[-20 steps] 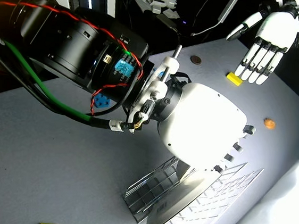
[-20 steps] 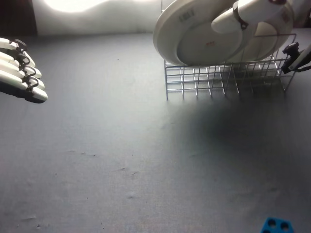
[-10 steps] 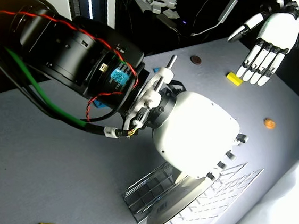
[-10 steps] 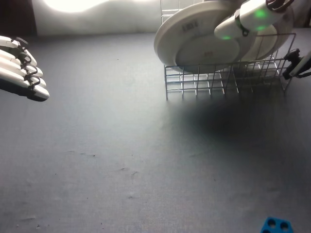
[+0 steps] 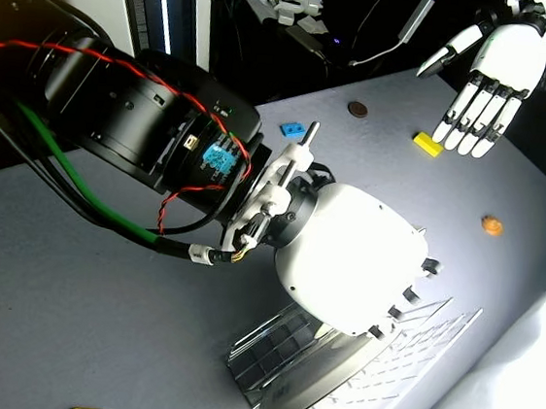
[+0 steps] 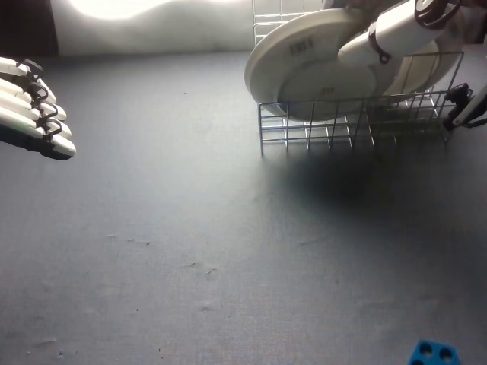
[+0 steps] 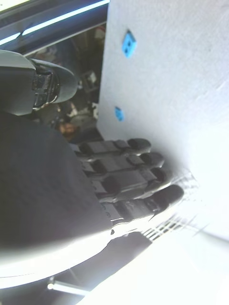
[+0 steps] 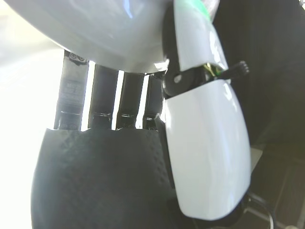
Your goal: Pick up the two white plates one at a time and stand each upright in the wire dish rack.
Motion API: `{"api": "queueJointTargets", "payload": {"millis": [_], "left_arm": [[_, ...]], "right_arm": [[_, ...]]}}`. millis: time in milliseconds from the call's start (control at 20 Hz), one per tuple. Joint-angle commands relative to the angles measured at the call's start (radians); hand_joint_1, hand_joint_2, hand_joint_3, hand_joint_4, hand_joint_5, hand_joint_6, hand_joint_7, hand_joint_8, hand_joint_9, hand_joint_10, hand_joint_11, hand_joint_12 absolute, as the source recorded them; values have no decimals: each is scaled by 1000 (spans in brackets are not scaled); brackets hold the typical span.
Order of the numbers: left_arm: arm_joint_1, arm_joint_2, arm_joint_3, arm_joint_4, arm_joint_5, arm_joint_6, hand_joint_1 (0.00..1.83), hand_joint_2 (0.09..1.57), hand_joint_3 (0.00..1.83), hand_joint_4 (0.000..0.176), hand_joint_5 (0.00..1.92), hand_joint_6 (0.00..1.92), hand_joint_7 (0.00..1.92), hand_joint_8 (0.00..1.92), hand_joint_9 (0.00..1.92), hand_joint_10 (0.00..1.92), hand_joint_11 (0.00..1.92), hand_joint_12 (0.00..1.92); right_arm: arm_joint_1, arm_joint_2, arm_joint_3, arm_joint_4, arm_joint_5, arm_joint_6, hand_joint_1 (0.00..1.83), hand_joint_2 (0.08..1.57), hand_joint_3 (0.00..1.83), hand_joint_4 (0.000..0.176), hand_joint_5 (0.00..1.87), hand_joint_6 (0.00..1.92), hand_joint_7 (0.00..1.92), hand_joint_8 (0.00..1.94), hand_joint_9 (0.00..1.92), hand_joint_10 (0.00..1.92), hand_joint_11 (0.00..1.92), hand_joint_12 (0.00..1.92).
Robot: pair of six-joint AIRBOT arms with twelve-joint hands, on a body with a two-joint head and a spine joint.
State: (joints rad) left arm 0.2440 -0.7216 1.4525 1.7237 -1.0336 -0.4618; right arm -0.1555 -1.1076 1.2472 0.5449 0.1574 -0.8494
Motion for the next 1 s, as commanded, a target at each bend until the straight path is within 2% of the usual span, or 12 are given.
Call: {"api": "queueJointTargets", "payload": {"millis": [0, 550, 750, 850, 900, 950], "left_arm": [[-13, 4, 8, -75, -10, -1, 0, 1131, 0, 0, 383, 1, 367, 1, 331, 1, 0, 640], [-16, 3, 6, -74, -10, -1, 0, 1133, 0, 0, 375, 1, 356, 2, 326, 2, 0, 662], [-16, 3, 5, -74, -11, -1, 0, 1126, 0, 0, 380, 1, 361, 2, 325, 2, 0, 652], [-16, 4, 5, -74, -12, -1, 0, 1126, 0, 0, 394, 6, 376, 7, 342, 8, 17, 662], [-16, 4, 5, -74, -12, -1, 0, 1131, 0, 0, 390, 4, 378, 7, 345, 8, 15, 664], [-16, 4, 5, -74, -12, -1, 0, 1134, 2, 0, 381, 0, 366, 1, 330, 1, 2, 657]], "right_arm": [[4, 3, 6, 0, 130, 14, 1387, 1081, 0, 0, 962, 947, 1077, 867, 985, 1061, 757, 1245], [-40, -9, 6, -34, 154, 14, 1379, 1106, 1, 0, 888, 1075, 1005, 949, 969, 1094, 719, 1215], [-40, -12, 6, -54, 160, 15, 1384, 1088, 0, 0, 940, 1009, 1040, 890, 1000, 1038, 743, 1182], [-42, -12, 6, -55, 163, 15, 1381, 1096, 0, 0, 918, 1055, 1026, 914, 979, 1054, 718, 1190], [-44, -12, 6, -55, 164, 15, 1373, 1118, 4, 0, 863, 1146, 977, 993, 940, 1099, 694, 1206], [-46, -12, 6, -56, 166, 15, 1237, 1149, 0, 0, 847, 1188, 968, 1029, 928, 789, 667, 1219]]}}
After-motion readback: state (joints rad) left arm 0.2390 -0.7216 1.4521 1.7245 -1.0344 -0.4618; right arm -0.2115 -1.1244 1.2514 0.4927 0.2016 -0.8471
